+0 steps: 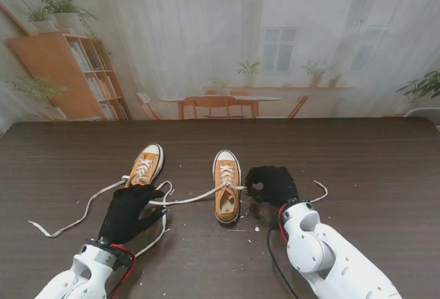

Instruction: Tie the shoelaces into a bow on the shoes

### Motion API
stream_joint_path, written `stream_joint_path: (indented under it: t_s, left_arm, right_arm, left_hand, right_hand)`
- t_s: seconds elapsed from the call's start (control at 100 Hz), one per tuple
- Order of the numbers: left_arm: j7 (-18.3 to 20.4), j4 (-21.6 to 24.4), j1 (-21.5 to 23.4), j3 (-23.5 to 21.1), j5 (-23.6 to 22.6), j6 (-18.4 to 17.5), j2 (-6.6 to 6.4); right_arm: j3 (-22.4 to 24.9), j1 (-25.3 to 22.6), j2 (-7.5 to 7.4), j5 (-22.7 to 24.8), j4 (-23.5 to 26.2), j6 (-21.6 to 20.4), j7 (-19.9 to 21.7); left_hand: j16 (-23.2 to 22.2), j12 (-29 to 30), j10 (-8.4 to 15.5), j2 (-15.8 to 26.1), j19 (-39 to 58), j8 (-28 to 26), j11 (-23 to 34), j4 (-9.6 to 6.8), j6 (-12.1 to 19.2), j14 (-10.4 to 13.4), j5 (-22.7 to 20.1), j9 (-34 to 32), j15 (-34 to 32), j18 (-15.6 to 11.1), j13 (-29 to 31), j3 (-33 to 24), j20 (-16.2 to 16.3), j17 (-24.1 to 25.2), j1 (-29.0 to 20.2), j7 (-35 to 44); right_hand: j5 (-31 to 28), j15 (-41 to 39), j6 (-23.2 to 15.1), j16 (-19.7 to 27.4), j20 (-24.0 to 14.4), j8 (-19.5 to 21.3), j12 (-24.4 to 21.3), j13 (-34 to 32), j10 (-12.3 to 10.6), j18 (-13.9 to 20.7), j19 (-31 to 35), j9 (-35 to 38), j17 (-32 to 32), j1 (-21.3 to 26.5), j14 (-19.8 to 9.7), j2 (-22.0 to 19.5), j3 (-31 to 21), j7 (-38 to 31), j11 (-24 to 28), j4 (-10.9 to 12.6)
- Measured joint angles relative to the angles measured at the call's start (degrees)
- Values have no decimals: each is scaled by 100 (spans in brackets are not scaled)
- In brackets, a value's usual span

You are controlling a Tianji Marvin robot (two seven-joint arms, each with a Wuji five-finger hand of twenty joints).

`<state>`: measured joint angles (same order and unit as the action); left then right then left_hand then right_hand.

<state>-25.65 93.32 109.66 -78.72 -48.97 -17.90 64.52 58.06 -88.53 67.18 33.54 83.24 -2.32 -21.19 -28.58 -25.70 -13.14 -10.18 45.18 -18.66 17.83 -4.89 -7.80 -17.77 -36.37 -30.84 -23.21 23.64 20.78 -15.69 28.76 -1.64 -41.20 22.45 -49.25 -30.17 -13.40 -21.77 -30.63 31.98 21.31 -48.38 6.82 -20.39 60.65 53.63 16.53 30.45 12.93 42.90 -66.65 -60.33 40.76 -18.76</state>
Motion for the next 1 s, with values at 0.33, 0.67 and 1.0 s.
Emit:
stream_joint_path:
  t_s: [0.33,0.67,1.0]
  left_arm:
    - [59,-1,-60,9,19,-94,0]
    - [113,7,-74,22,23,-93,-3]
    - [1057,642,-382,388,-144,870,-149]
  right_arm:
    - [335,-173,448,-2827,200,215,58]
    - [685,-279,586,-4391,491,640,436]
    - [804,-388,343,-3513,798,1089,1195]
  left_hand:
    - [0,0,0,0,0,0,0,0,0,-7,-2,0,0,0,0,-43,0,0,0,8]
    - [0,0,0,0,-66,0,35,0,0,-34,-73,-2,0,0,0,-92,0,4,0,84]
    - [0,0,0,-66,127,115,61,0,-1,-40,-53,-85,-99,0,1,38,105,-53,0,-416]
  right_hand:
    - [629,446,1086,134,289,173,-485,-1140,278,-246,52,1866,449,387,261,-501,0,-809,-392,0]
    - [738,-1343,1534,-693,153,84,532,-2211,-67,-654,663,2068,1550,437,440,-701,10,-1145,2183,1]
    - [920,-6615,1114,-2649,-2218,-31,1848,-2431,-581,-401,4210,2051,4871,415,-508,-857,248,-1211,3103,3]
